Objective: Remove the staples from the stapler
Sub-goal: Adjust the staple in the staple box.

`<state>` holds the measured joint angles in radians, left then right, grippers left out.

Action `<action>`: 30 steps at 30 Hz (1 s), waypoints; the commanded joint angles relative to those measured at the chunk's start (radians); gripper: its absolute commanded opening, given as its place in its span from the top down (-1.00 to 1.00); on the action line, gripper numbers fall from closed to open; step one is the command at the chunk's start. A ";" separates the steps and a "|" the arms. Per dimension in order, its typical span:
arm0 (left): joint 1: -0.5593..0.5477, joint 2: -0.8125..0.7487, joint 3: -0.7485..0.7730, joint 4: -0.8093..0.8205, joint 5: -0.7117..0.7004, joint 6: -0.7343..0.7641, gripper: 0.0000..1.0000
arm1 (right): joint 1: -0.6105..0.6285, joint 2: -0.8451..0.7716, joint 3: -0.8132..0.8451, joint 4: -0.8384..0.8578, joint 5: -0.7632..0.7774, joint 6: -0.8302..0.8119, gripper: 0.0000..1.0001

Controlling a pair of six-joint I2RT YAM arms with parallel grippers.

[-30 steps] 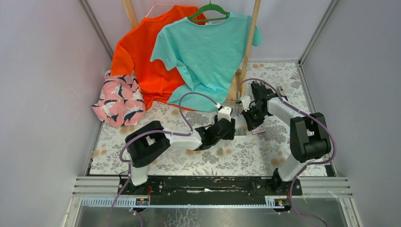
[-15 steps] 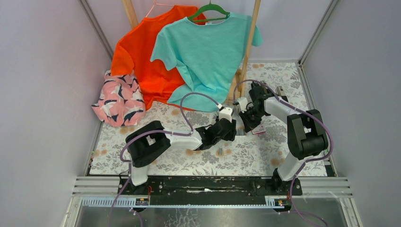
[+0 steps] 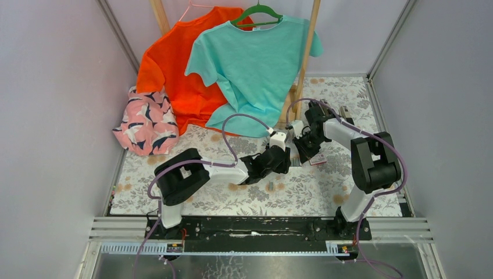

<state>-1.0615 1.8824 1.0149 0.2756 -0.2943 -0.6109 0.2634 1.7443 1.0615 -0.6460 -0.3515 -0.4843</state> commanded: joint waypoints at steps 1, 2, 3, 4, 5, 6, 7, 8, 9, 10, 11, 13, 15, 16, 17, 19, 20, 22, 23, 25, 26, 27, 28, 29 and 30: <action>-0.002 -0.001 0.010 0.023 0.003 0.015 -0.01 | 0.012 -0.052 0.033 0.002 -0.008 0.013 0.85; -0.001 -0.006 0.003 0.029 0.002 0.016 -0.01 | 0.012 -0.072 0.030 0.010 -0.011 0.015 0.82; 0.001 -0.011 -0.007 0.038 0.003 0.015 -0.02 | 0.012 -0.093 0.024 0.019 -0.014 0.018 0.76; 0.004 -0.013 -0.017 0.046 0.007 0.013 -0.03 | 0.012 -0.118 0.018 0.029 -0.020 0.020 0.71; 0.006 -0.013 -0.021 0.051 0.011 0.011 -0.03 | 0.011 -0.130 0.012 0.034 -0.024 0.025 0.65; 0.008 -0.013 -0.022 0.053 0.014 0.008 -0.03 | 0.011 -0.135 0.010 0.035 -0.031 0.027 0.58; 0.010 -0.009 -0.022 0.053 0.016 0.005 -0.03 | 0.011 -0.132 0.010 0.032 -0.040 0.028 0.52; 0.009 -0.005 -0.021 0.054 0.017 0.002 -0.04 | 0.011 -0.124 0.011 0.029 -0.043 0.029 0.47; 0.010 -0.003 -0.020 0.054 0.018 -0.002 -0.04 | 0.012 -0.116 0.011 0.027 -0.041 0.029 0.43; 0.011 -0.001 -0.020 0.053 0.020 -0.004 -0.04 | 0.012 -0.106 0.013 0.026 -0.033 0.031 0.37; 0.011 -0.001 -0.020 0.052 0.020 -0.004 -0.04 | 0.012 -0.098 0.013 0.026 -0.026 0.033 0.32; 0.012 -0.004 -0.024 0.051 0.019 -0.006 -0.04 | 0.013 -0.087 0.011 0.027 -0.014 0.038 0.23; 0.015 -0.011 -0.034 0.056 0.018 -0.007 -0.04 | 0.014 -0.086 0.011 0.029 -0.011 0.042 0.14; 0.016 -0.016 -0.039 0.057 0.017 -0.008 -0.04 | 0.016 -0.086 0.009 0.032 -0.011 0.045 0.10; 0.017 -0.020 -0.044 0.061 0.017 -0.009 -0.04 | 0.016 -0.086 0.008 0.035 -0.011 0.048 0.08; 0.020 -0.028 -0.053 0.066 0.015 -0.010 -0.04 | 0.018 -0.074 0.007 0.036 -0.014 0.052 0.02; 0.021 -0.029 -0.057 0.067 0.014 -0.010 -0.04 | 0.019 -0.059 0.010 0.036 -0.017 0.054 0.00; 0.022 -0.033 -0.061 0.069 0.015 -0.010 -0.04 | 0.020 -0.040 0.009 0.035 -0.015 0.055 -0.01; 0.022 -0.036 -0.063 0.071 0.015 -0.011 -0.04 | 0.022 -0.033 0.009 0.036 -0.010 0.057 -0.01; 0.022 -0.037 -0.067 0.074 0.015 -0.013 -0.04 | 0.024 -0.019 0.009 0.038 0.000 0.060 -0.01; 0.023 -0.038 -0.069 0.075 0.015 -0.013 -0.04 | 0.025 -0.012 0.011 0.040 0.006 0.061 -0.01; 0.023 -0.040 -0.072 0.078 0.015 -0.015 -0.04 | 0.027 -0.007 0.011 0.041 0.010 0.063 -0.01; 0.023 -0.042 -0.075 0.080 0.015 -0.015 -0.04 | 0.027 -0.004 0.011 0.042 0.010 0.065 0.00; 0.024 -0.043 -0.078 0.083 0.015 -0.016 -0.04 | 0.028 -0.002 0.011 0.040 0.008 0.066 0.00; 0.023 -0.046 -0.081 0.085 0.014 -0.016 -0.04 | 0.029 -0.002 0.013 0.040 0.003 0.067 0.01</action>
<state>-1.0462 1.8732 0.9554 0.2951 -0.2741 -0.6167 0.2794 1.7416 1.0626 -0.6144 -0.3550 -0.4343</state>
